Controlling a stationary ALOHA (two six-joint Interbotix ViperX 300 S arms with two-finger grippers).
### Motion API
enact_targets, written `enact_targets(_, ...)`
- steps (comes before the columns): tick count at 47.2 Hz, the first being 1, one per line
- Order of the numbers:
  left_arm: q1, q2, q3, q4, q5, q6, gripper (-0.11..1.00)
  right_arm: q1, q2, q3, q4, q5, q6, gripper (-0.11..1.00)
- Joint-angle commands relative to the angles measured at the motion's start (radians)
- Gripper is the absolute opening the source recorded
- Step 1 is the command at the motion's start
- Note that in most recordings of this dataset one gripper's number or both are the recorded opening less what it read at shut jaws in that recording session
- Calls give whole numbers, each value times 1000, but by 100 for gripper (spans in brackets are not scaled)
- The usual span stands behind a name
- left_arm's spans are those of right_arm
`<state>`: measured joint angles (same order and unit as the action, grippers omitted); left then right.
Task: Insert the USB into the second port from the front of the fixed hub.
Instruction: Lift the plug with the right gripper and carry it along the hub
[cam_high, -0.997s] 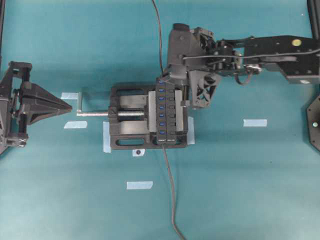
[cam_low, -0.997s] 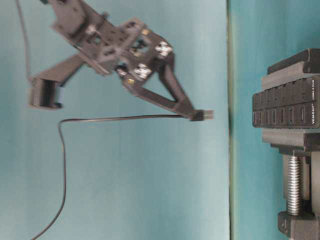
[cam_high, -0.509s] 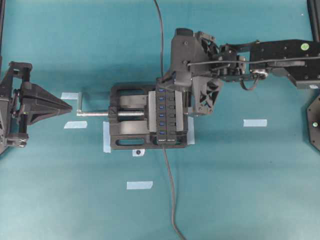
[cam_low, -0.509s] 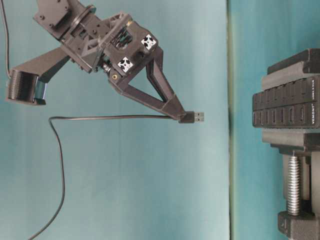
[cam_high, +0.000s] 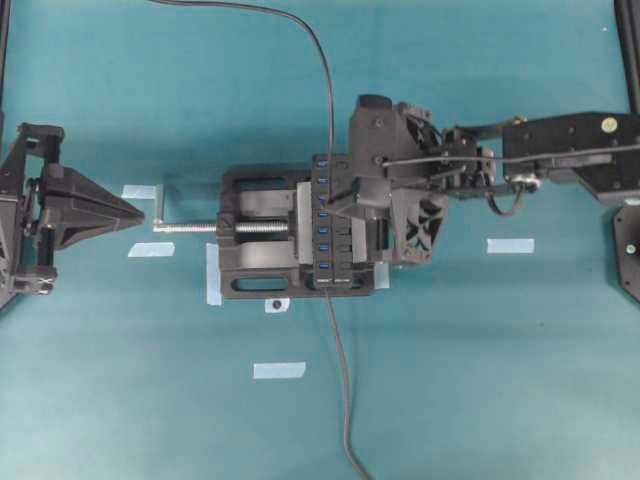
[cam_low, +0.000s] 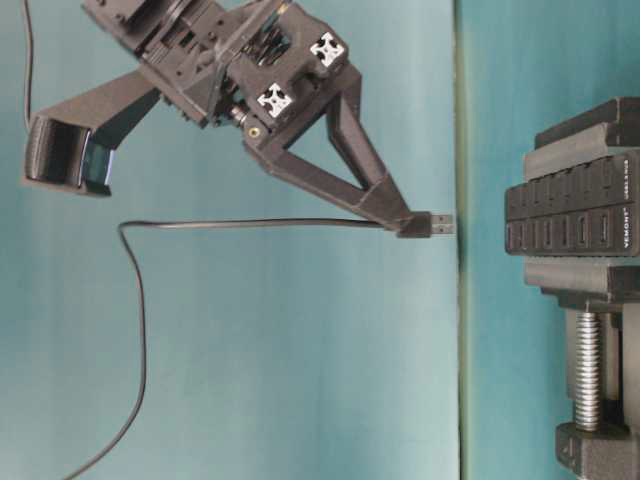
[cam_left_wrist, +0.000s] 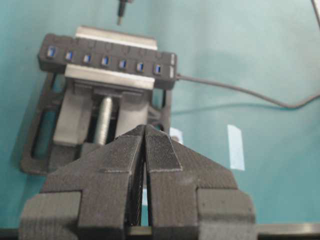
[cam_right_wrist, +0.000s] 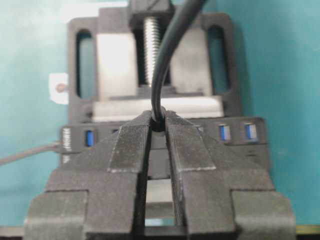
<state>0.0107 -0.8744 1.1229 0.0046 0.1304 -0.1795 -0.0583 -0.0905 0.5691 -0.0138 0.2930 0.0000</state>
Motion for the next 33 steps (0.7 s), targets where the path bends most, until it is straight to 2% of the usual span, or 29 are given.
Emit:
enact_targets(1,2,5,-12,2,-6,-2,0,14,-11,0,3,-18,17,9)
enact_targets(33,2,6,-9,2,-6,-3,0,46,81,-3,3,-78,60,9)
